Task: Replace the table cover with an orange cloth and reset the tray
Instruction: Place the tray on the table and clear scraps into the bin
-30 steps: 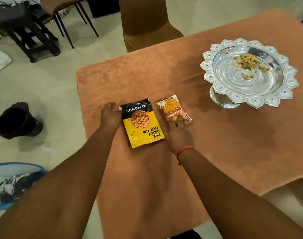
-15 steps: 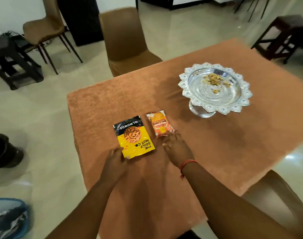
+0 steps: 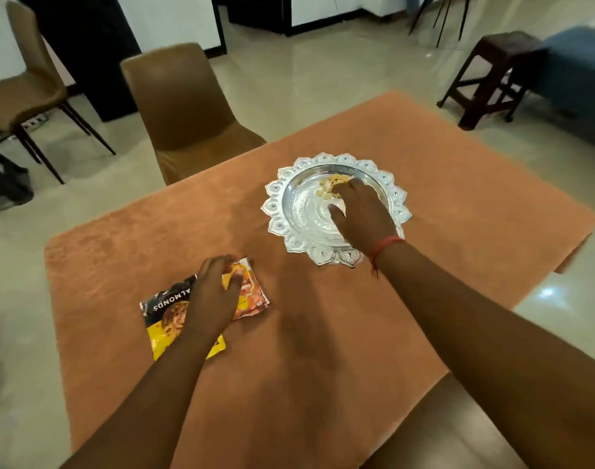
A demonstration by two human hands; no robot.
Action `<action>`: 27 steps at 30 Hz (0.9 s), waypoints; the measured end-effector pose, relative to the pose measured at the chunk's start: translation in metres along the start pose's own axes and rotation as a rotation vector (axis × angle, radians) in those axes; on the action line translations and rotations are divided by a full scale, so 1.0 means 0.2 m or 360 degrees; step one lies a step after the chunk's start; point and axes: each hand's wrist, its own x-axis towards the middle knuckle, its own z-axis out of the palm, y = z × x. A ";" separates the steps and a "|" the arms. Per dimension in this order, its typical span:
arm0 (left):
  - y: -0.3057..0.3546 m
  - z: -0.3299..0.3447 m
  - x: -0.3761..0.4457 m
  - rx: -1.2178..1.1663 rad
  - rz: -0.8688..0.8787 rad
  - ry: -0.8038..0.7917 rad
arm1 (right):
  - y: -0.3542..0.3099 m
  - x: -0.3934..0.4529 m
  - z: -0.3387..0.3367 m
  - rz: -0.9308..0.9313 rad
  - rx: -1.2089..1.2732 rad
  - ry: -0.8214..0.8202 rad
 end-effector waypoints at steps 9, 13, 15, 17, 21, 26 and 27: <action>0.57 0.29 0.07 -0.1776 -0.0897 0.0109 | 0.20 0.41 0.14 -0.0084 -0.0564 -0.0626; 0.57 0.30 0.08 -0.2002 -0.1053 0.0132 | 0.20 0.36 0.16 -0.0219 -0.0567 -0.0463; 0.58 0.30 0.09 -0.2052 -0.1079 0.0105 | 0.20 0.34 0.16 -0.0296 -0.0432 -0.0407; 0.59 0.31 0.10 -0.2087 -0.1086 0.0085 | 0.21 0.34 0.16 -0.0370 -0.0318 -0.0357; 0.63 0.34 0.13 -0.2182 -0.1087 0.0066 | 0.22 0.34 0.15 -0.0447 -0.0223 -0.0300; 0.66 0.39 0.16 -0.2256 -0.1151 0.0055 | 0.19 0.31 0.12 -0.0230 0.0125 -0.0258; 0.67 0.40 0.17 -0.2267 -0.1164 0.0053 | 0.16 0.30 0.10 -0.0178 0.0238 -0.0263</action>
